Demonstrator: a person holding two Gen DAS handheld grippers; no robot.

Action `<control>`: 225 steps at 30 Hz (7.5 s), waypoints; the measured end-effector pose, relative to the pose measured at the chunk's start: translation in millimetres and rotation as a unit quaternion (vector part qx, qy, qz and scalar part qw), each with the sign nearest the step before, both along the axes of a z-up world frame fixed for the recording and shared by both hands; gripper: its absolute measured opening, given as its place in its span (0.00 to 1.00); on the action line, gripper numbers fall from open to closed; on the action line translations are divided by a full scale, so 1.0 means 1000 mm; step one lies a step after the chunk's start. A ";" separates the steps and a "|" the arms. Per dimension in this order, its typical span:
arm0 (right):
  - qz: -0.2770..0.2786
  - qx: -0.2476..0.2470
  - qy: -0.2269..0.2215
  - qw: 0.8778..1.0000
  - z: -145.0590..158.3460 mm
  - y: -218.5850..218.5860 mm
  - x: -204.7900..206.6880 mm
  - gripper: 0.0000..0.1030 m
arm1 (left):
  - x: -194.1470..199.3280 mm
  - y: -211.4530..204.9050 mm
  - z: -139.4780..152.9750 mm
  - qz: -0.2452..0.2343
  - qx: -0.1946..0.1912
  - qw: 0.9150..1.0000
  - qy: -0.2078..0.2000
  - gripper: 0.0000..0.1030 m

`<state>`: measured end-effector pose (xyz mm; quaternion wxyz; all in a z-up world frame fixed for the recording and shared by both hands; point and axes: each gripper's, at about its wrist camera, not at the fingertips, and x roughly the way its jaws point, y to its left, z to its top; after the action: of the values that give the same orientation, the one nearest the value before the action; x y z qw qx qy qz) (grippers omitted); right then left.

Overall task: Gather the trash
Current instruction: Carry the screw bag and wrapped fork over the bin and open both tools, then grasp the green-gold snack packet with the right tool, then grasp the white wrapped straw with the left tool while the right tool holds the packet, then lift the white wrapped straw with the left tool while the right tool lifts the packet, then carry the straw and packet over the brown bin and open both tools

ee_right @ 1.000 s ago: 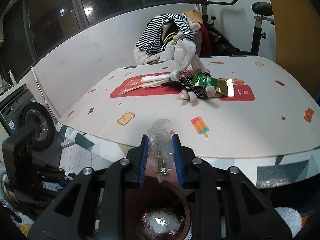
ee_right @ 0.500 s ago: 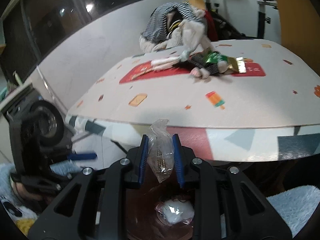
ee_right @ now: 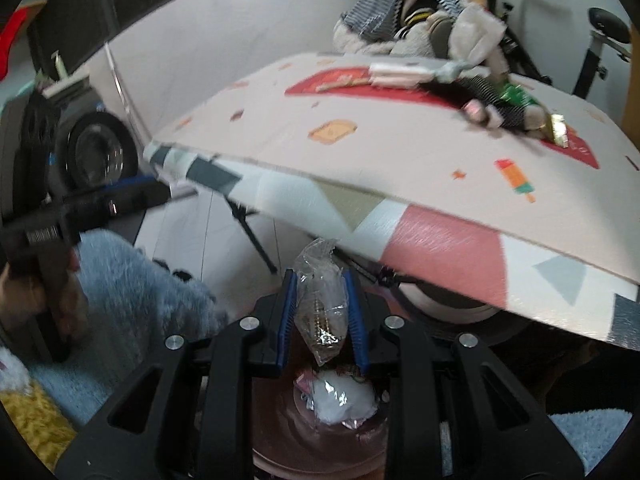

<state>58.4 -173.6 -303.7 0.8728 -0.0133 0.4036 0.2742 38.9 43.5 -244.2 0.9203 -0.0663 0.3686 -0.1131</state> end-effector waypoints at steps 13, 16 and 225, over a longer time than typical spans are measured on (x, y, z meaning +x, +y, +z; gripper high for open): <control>0.004 -0.042 0.045 0.998 -0.024 0.013 0.010 0.28 | 0.001 -0.002 -0.002 0.003 0.008 1.000 0.001 0.81; -0.001 -0.048 0.048 0.998 -0.026 0.012 0.010 0.32 | 0.001 -0.001 -0.003 0.004 0.008 1.000 0.002 0.81; -0.014 0.104 -0.015 0.994 0.036 -0.012 -0.012 0.10 | -0.010 -0.013 0.019 -0.038 0.031 0.999 -0.013 0.94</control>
<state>46.9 -185.4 -267.6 0.8794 0.0793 0.3594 0.3020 28.6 30.3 -225.4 0.9216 -0.0217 0.3624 -0.1374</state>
